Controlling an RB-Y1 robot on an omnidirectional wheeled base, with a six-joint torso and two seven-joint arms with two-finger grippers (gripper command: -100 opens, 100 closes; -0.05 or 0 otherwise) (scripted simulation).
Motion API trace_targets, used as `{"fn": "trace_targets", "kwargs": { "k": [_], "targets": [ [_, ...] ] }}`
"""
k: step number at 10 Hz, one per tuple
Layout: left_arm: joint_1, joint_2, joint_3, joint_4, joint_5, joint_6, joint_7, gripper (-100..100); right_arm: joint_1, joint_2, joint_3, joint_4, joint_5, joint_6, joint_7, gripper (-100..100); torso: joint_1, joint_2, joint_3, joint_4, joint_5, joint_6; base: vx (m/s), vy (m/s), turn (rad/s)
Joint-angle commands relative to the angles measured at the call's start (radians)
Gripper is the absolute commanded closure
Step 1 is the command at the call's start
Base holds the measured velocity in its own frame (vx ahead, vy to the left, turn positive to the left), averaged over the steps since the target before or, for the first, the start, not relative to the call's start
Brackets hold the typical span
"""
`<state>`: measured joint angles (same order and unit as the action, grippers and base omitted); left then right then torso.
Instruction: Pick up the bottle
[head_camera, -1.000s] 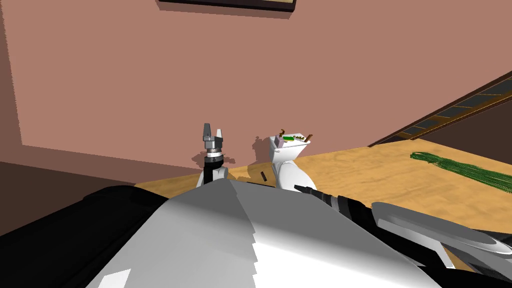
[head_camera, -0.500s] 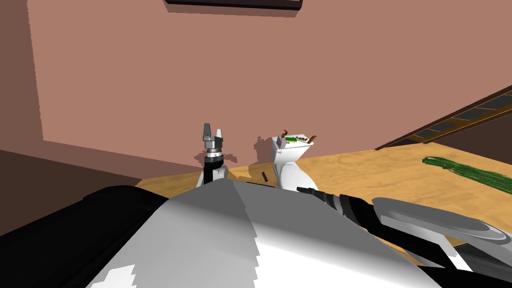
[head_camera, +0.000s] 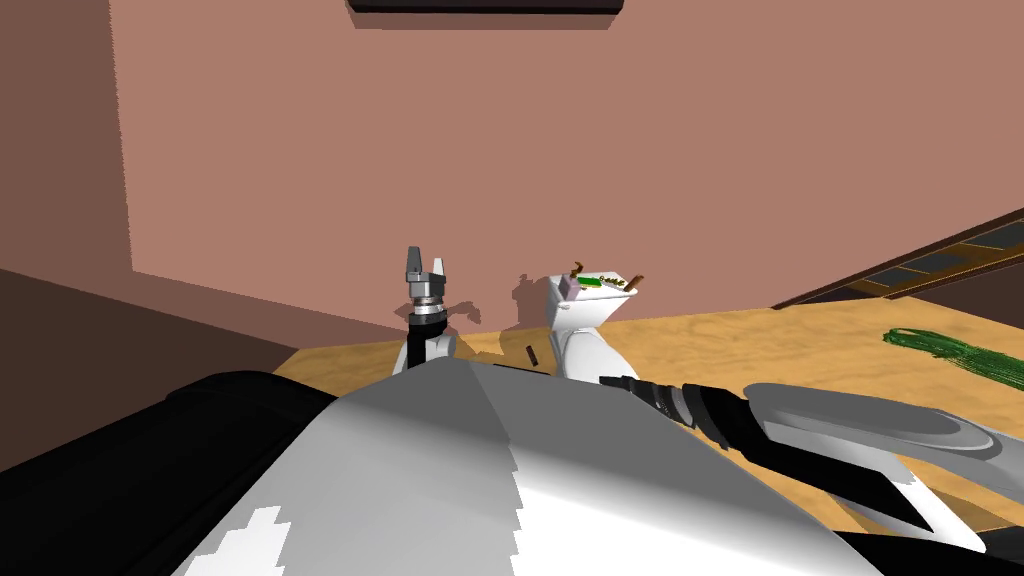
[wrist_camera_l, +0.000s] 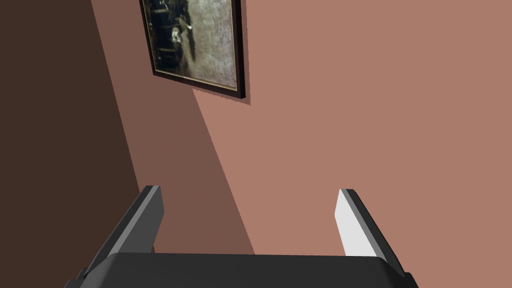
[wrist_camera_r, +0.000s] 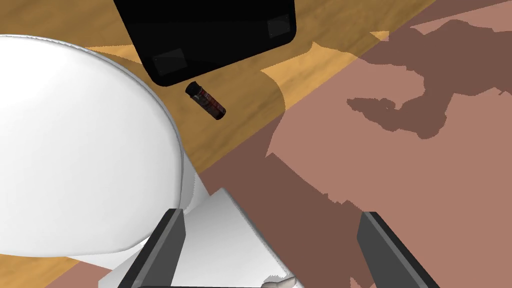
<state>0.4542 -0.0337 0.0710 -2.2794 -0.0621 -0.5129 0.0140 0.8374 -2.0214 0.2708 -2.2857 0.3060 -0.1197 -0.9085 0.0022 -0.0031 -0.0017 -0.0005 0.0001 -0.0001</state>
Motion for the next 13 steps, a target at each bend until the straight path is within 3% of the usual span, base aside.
{"fn": "trace_targets", "kwargs": {
  "k": [1, 2, 13],
  "targets": [
    [0.000, 0.000, 0.000, 0.000, 0.000, 0.000, 0.000, 0, -0.016, -0.050, 0.016, 0.002, -0.006, 0.003, -0.008, -100, 0.000, 0.000, 0.000, 0.000, 0.000, 0.000, 0.029, 0.018, 0.086],
    [0.000, 0.000, 0.000, 0.000, 0.000, 0.000, 0.000, 0, -0.016, -0.066, 0.016, 0.002, -0.006, 0.003, -0.008, -100, 0.000, 0.000, 0.000, 0.000, 0.000, 0.001, 0.014, 0.009, -0.017],
    [0.000, 0.000, 0.000, 0.000, 0.000, 0.000, 0.000, 0, -0.106, -0.414, 0.044, 0.016, -0.051, 0.045, -0.102, -100, 0.000, -0.003, -0.002, -0.001, 0.000, 0.001, 0.063, 0.020, 0.121]
  ]
}}
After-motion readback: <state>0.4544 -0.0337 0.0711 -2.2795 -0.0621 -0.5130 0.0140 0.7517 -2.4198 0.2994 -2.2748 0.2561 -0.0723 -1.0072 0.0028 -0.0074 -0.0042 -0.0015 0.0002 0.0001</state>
